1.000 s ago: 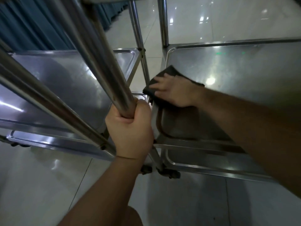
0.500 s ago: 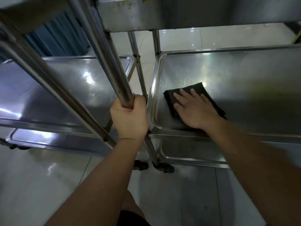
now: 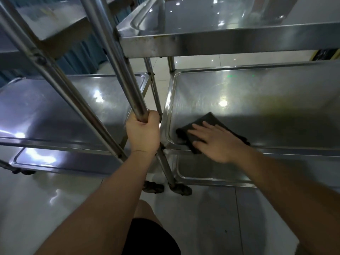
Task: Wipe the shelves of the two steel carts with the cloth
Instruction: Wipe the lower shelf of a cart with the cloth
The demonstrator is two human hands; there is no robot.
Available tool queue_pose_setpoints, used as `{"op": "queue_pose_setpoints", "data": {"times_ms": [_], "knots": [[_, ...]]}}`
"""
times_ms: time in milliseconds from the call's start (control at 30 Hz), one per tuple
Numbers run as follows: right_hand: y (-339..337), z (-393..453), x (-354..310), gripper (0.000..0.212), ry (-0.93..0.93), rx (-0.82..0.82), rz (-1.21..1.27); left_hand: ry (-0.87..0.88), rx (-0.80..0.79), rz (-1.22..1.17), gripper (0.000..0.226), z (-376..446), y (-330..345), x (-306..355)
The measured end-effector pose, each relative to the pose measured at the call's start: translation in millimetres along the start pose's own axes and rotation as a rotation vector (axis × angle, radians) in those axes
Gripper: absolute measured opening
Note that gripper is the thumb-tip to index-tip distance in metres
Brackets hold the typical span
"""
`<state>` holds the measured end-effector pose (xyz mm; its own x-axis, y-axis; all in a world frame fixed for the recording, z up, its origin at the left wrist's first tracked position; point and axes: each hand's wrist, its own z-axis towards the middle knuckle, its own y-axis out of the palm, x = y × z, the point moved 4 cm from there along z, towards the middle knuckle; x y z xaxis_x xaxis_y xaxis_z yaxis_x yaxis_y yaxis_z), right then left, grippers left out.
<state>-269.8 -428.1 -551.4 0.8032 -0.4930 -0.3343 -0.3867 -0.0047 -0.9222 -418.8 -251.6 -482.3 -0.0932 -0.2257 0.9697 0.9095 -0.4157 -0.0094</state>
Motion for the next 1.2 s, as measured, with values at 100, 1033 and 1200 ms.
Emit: {"op": "queue_pose_setpoints", "data": {"times_ms": [100,1033,1200], "knots": [[-13,27,25,0.066,0.214,0.05,-0.032,-0.015,-0.004,-0.007,0.037,-1,1,0],[-2,-92,52,0.06,0.058,0.188,-0.118,0.017,-0.08,0.397,0.025,-29,-18,-10],[-11,-119,86,0.06,0.106,0.193,-0.108,-0.017,-0.074,0.798,0.038,-69,-35,-51]]}}
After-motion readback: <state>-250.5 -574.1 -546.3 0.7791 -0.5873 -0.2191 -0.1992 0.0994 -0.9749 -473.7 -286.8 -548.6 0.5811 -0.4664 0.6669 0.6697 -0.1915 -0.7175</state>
